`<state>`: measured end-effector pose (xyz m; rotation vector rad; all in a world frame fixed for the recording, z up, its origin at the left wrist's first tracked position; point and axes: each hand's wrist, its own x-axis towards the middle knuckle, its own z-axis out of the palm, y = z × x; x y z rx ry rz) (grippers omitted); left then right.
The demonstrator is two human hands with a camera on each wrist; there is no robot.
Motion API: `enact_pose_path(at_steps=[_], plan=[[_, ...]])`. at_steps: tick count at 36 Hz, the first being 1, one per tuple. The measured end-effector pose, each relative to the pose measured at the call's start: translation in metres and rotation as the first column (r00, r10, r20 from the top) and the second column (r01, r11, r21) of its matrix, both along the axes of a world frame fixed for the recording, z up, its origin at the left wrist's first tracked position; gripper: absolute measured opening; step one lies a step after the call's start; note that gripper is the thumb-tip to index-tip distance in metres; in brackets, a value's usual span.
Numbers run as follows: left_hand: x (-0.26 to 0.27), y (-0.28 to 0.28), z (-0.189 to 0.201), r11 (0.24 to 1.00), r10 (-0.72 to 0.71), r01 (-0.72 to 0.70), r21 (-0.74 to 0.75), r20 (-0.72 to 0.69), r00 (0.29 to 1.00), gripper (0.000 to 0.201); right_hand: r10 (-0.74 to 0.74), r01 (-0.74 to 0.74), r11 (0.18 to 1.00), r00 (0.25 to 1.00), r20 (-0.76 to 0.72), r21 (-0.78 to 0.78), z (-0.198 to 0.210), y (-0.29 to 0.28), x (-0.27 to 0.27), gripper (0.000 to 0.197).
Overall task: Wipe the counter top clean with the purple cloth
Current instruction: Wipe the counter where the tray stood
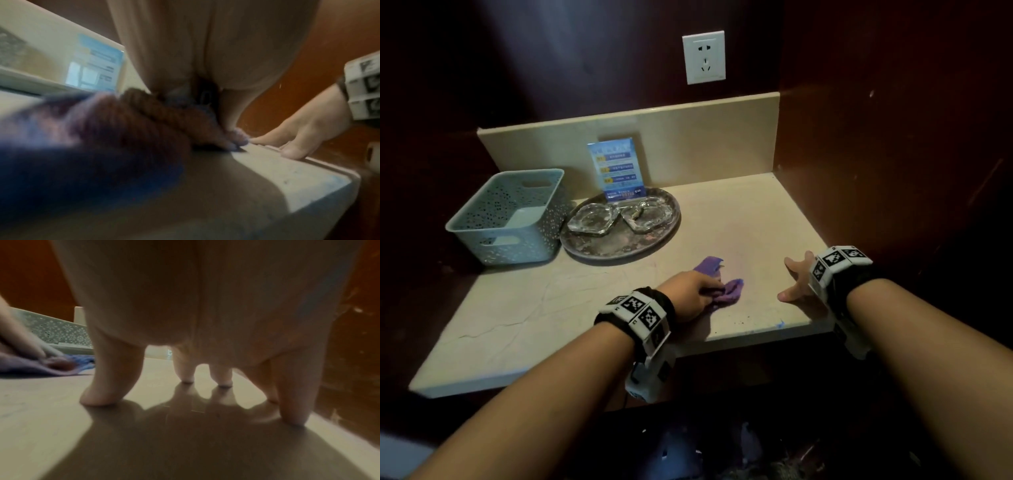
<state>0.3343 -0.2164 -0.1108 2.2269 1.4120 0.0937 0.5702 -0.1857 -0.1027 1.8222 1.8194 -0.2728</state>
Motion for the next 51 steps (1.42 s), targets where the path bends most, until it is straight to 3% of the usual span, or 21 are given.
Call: enact_pose_path(at_steps=[4, 11, 15, 21, 24, 26, 30, 33, 36, 39, 45, 48, 51], plan=[[-0.014, -0.003, 0.003, 0.995, 0.060, -0.061, 0.076, 0.013, 0.998, 0.022, -0.009, 0.009, 1.000, 1.000, 0.003, -0.005, 0.002, -0.003, -0.001, 0.099], [-0.023, -0.009, -0.011, 0.997, 0.070, -0.069, 0.018, -0.101, 0.992, 0.047, 0.011, -0.012, 1.000, 1.000, 0.017, 0.018, 0.003, -0.005, -0.001, 0.100], [-0.016, -0.020, -0.029, 0.996, 0.069, -0.055, 0.077, -0.193, 0.979, 0.067, -0.002, 0.002, 1.000, 1.000, 0.023, -0.002, 0.003, -0.004, -0.002, 0.099], [-0.016, -0.028, -0.039, 0.993, 0.028, -0.027, 0.116, -0.011, 1.000, 0.056, -0.010, 0.010, 1.000, 0.999, 0.033, -0.008, 0.007, -0.007, -0.004, 0.097], [-0.024, -0.024, -0.029, 0.990, 0.123, -0.137, 0.024, 0.311, 0.942, 0.042, -0.003, 0.003, 1.000, 0.999, 0.036, -0.001, 0.006, -0.008, -0.004, 0.097], [-0.037, -0.015, -0.020, 0.962, 0.231, -0.267, 0.050, 0.368, 0.901, 0.046, -0.004, 0.004, 1.000, 0.999, 0.032, -0.001, 0.006, -0.008, -0.004, 0.098], [-0.073, 0.008, -0.006, 0.883, 0.376, -0.413, 0.222, 0.191, 0.907, 0.037, -0.005, 0.005, 1.000, 0.999, 0.037, -0.003, 0.006, -0.007, -0.004, 0.098], [-0.088, 0.020, -0.010, 0.880, 0.442, -0.421, 0.220, -0.057, 0.895, 0.034, -0.012, 0.012, 1.000, 0.999, 0.044, -0.013, 0.004, -0.006, -0.005, 0.098], [-0.082, 0.021, -0.012, 0.926, 0.376, -0.365, 0.093, -0.205, 0.904, 0.045, -0.022, 0.023, 1.000, 0.999, 0.047, -0.020, 0.003, -0.004, -0.006, 0.099], [-0.067, 0.018, -0.012, 0.961, 0.275, -0.274, 0.029, -0.175, 0.945, 0.058, -0.036, 0.038, 0.999, 0.998, 0.048, -0.032, 0.003, -0.003, -0.006, 0.099], [-0.024, -0.005, -0.033, 0.983, 0.175, -0.170, 0.072, -0.076, 0.982, 0.078, -0.034, 0.035, 0.999, 0.998, 0.059, -0.017, 0.001, -0.003, -0.009, 0.103], [-0.004, -0.021, -0.036, 0.994, 0.070, -0.069, 0.090, -0.003, 0.998, 0.067, -0.050, 0.051, 0.999, 0.998, 0.049, -0.018, 0.002, -0.004, -0.010, 0.103], [-0.001, -0.031, -0.032, 0.993, 0.066, -0.076, 0.095, 0.097, 0.993, 0.049, -0.042, 0.043, 0.999, 0.998, 0.048, -0.014, 0.003, -0.005, -0.011, 0.103]])
